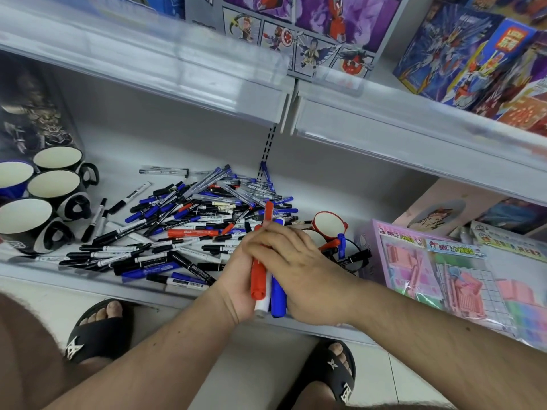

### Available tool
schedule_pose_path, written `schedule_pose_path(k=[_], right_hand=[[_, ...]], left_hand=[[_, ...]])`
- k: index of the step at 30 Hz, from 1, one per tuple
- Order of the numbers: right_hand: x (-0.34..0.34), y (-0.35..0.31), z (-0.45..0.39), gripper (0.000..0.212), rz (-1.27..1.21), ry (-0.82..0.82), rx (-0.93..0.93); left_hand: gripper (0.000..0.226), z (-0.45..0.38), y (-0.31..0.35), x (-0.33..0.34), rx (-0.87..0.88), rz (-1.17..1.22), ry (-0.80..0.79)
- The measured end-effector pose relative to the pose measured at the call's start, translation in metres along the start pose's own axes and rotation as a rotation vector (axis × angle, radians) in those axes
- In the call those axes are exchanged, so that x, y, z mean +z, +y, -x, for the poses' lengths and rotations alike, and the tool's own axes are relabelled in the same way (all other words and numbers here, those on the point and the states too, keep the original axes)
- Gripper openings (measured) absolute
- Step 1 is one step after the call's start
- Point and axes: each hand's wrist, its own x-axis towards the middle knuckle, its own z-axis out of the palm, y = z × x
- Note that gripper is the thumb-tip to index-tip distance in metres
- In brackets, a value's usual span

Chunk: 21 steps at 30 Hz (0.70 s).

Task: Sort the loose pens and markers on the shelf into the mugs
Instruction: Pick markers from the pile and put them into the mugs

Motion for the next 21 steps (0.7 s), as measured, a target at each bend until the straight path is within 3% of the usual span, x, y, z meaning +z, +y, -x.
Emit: schedule_pose_path(k=[7,10,14,16,19,21], right_hand=[[-0.020,-0.004,-0.001,0.116,-0.137,-0.222,0.215],[-0.025,-0.005,-0.001,0.117,-0.140,-0.251,0.320],[-0.022,0.003,0.009,0.116,-0.202,-0.194,0.408],[-0.021,0.012,0.015,0.103,-0.334,-0.093,0.449],[-0.016,0.021,0.024,0.060,-0.733,0.087,0.580],[-0.011,0.019,0.029,0.045,-0.798,0.138,0.592]], left_hand=[[0.038,0.000,0.000,0.008,-0.046,0.063,-0.022],[0.023,-0.003,-0.002,0.006,0.005,0.065,0.011],[0.018,-0.007,0.005,0.002,0.119,0.135,0.083],[0.017,-0.006,0.012,0.001,0.148,0.197,0.113],[0.018,-0.007,0.015,0.002,0.172,0.218,0.111],[0.019,-0.007,0.012,0.007,0.169,0.185,0.092]])
